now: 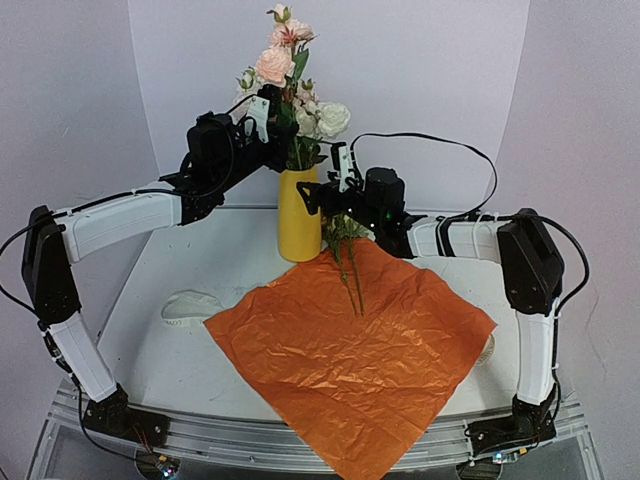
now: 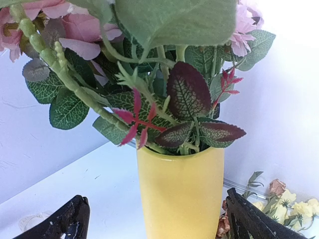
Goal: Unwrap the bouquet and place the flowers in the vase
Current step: Insert the fake flower into the vase.
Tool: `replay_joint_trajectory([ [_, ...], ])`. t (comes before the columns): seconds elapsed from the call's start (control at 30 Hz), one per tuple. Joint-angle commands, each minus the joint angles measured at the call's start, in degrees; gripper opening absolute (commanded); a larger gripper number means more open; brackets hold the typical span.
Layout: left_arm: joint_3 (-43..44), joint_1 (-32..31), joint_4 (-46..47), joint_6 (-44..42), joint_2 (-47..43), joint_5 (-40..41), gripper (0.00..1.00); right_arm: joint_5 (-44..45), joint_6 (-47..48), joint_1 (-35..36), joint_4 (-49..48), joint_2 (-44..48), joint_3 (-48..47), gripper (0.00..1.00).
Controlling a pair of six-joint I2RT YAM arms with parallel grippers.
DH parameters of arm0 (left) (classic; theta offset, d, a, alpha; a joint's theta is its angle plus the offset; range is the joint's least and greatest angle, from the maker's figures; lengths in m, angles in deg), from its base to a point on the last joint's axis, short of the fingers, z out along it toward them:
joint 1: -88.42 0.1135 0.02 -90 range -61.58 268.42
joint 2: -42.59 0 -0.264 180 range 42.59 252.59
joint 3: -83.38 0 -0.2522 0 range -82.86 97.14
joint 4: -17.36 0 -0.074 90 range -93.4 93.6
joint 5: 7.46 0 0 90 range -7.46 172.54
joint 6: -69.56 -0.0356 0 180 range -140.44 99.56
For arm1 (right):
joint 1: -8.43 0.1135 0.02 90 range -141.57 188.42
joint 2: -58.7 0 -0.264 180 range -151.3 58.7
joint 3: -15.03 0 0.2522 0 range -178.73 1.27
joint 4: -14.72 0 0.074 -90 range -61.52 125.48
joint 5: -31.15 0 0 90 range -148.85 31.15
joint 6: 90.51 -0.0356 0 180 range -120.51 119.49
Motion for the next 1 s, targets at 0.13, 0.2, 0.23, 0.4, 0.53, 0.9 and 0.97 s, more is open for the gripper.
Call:
replay_joint_trajectory([
  [0.13, -0.9, 0.6, -10.5, 4.2, -1.4, -0.7, 0.0, -1.3, -1.8, -1.1, -2.9, -2.0, -2.9, 0.96],
  [0.2, 0.4, 0.6, -12.0, 3.9, -1.3, -0.1, 0.0, -3.1, -2.1, -1.8, -3.0, -3.3, -4.5, 0.98],
  [0.23, 0.6, 0.7, -12.1, 3.8, -1.4, -0.1, 0.0, -3.7, -1.8, -1.9, -2.8, -3.9, -5.2, 0.98],
  [0.4, 1.4, 0.6, -12.6, 3.9, -2.0, -0.7, 0.0, -5.0, -0.9, -2.3, -0.7, -7.2, -9.9, 0.98],
  [0.53, 1.9, 0.6, -13.5, 4.1, -2.2, -1.0, 0.0, -6.0, -4.0, -3.6, -0.7, -9.0, -11.9, 0.98],
  [0.9, 1.8, 0.6, -14.4, 4.2, -2.2, -1.0, 0.0, -11.6, -18.0, -5.8, -0.9, -9.2, -14.6, 0.82],
  [0.97, 1.6, 0.6, -14.4, 4.2, -2.4, -1.0, 0.0, -12.0, -20.3, -5.8, -0.9, -8.9, -14.5, 0.8],
])
